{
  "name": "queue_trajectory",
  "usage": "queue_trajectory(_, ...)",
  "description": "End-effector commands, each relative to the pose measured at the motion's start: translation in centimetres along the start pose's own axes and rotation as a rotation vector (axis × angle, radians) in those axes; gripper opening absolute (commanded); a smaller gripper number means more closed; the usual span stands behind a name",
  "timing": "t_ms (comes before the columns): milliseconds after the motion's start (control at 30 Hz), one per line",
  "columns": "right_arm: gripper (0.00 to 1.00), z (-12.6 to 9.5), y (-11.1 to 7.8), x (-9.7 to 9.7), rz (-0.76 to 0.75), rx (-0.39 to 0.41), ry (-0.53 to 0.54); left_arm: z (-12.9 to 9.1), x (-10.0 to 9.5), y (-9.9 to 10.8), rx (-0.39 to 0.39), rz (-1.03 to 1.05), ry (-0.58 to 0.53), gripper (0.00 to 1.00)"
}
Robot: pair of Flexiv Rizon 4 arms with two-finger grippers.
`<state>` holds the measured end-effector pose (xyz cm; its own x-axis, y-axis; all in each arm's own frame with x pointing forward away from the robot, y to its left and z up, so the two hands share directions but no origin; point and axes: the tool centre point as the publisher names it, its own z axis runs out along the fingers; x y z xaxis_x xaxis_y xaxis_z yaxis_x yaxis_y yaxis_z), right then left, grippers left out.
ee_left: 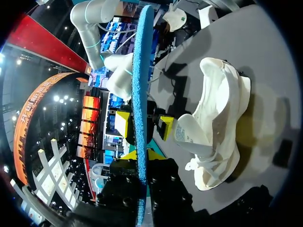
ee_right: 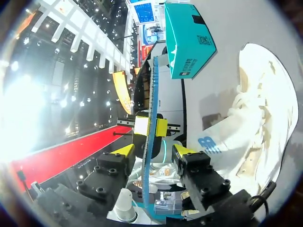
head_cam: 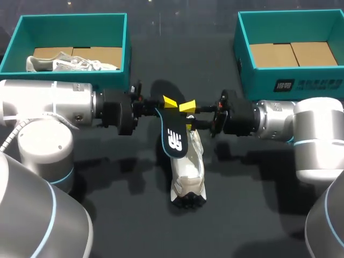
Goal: Take the shoe out of the shoebox, open the shoe tongue, remove and reinsert the insole, then place the shoe into the shoebox
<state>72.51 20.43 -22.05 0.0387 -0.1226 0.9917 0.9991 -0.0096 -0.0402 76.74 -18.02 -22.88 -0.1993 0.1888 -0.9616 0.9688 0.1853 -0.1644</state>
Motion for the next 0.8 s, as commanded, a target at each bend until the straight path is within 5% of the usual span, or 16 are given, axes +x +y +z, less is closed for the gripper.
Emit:
queue_trajectory(33,1.0,-3.4,-0.6,0.7,-0.028,0.089,-0.067,-1.4,0.0,-0.9,-0.004,0.003,-0.003,0.0)
queue_trajectory(433,1.0,-3.8,-0.6,0.7,-0.034,0.109,-0.064,-4.6,0.5,-2.6,-0.065,0.017,0.004,0.0)
queue_trajectory(667,1.0,-8.2,-1.3,-0.5,-0.282,0.213,-0.141,-5.2,0.3,-4.0,0.025,-0.026,0.026,0.0)
queue_trajectory(800,1.0,-9.0,-1.3,-0.9,-0.26,0.237,-0.243,-5.1,0.1,-4.4,0.076,-0.005,0.076,0.0)
